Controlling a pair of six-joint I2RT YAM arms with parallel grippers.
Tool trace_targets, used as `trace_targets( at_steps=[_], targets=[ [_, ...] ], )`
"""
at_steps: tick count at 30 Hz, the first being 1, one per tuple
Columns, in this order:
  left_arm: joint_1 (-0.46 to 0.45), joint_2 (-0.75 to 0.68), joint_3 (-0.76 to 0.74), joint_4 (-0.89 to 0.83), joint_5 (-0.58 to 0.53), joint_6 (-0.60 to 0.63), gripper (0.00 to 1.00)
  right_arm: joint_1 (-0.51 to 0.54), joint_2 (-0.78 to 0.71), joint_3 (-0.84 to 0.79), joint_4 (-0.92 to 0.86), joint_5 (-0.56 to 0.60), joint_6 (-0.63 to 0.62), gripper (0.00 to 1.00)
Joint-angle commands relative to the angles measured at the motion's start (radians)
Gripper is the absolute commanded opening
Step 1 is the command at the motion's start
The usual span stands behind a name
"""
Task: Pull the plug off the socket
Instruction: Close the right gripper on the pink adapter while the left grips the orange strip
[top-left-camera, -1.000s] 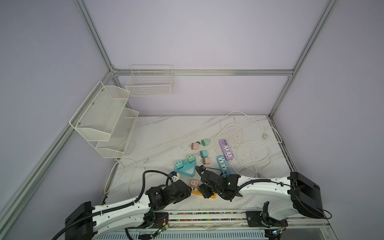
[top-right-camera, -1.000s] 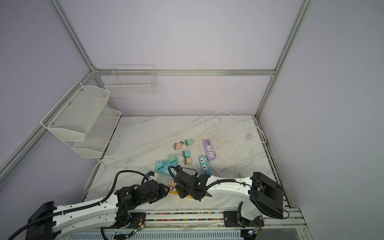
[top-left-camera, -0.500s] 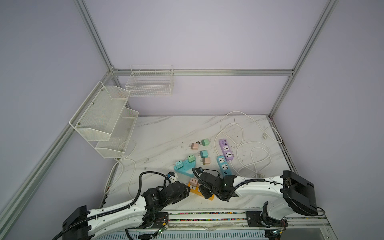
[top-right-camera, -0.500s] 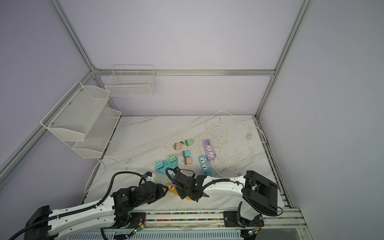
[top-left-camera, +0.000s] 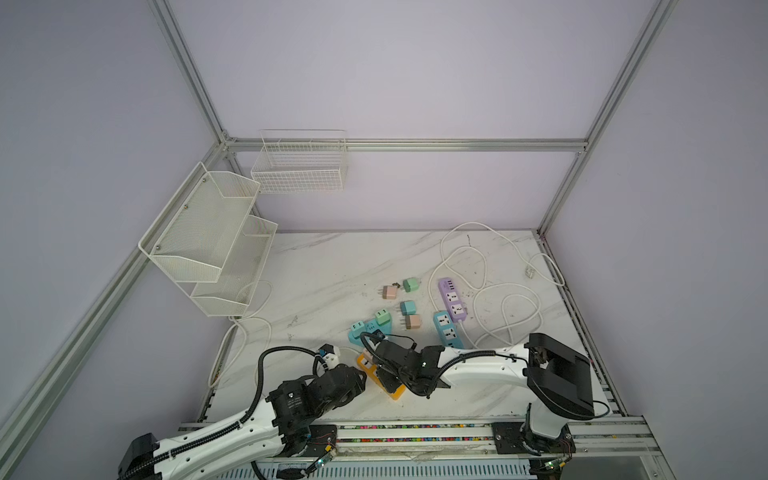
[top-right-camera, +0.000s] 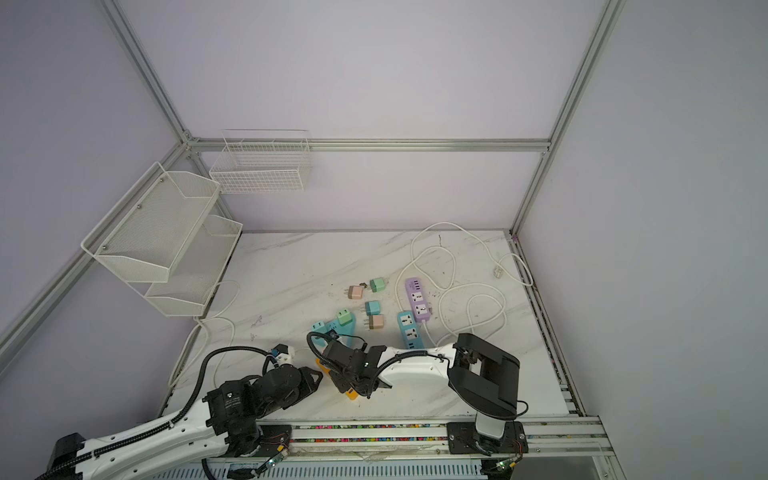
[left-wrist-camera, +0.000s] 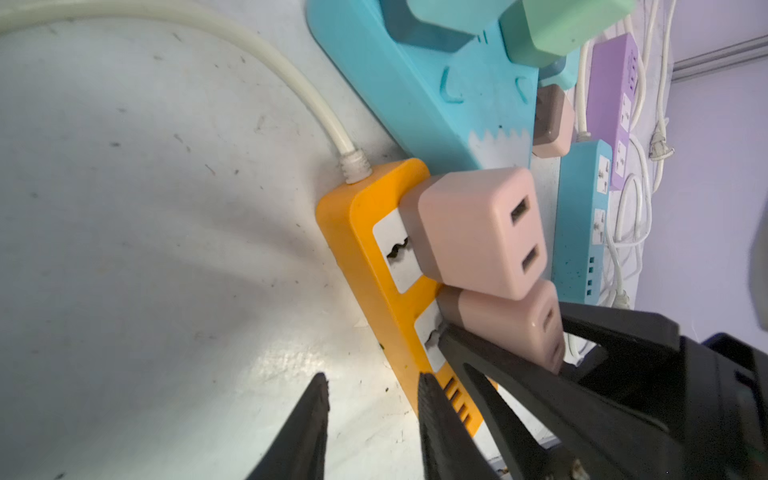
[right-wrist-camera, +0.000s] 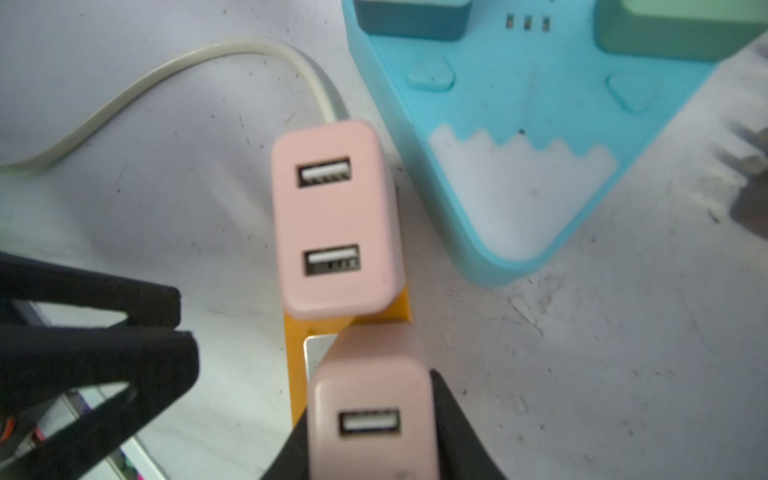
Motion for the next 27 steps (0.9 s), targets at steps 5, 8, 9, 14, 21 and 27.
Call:
trace_targets(
  at_steps=[5, 8, 9, 14, 21, 27],
  targets=[
    [0.131, 0.001, -0.011, 0.012, 0.049, 0.1, 0.37, 0.005, 0.127, 0.092, 0.041, 0.023, 0.031, 0.34],
    [0.192, 0.01, -0.019, 0.039, 0.081, 0.133, 0.37, 0.005, 0.144, 0.105, 0.053, 0.002, 0.048, 0.34],
    [0.208, 0.01, -0.021, 0.046, 0.087, 0.138, 0.37, 0.006, 0.145, 0.108, 0.052, 0.005, 0.05, 0.34],
    [0.28, 0.028, -0.063, 0.169, 0.145, 0.162, 0.37, 0.005, 0.157, 0.118, 0.059, -0.004, 0.05, 0.34],
    [0.323, 0.075, -0.095, 0.229, 0.18, 0.17, 0.36, 0.005, 0.162, 0.12, 0.062, -0.007, 0.05, 0.34],
    [0.343, 0.082, -0.135, 0.246, 0.2, 0.162, 0.35, 0.005, 0.164, 0.125, 0.064, -0.01, 0.049, 0.34]
  ],
)
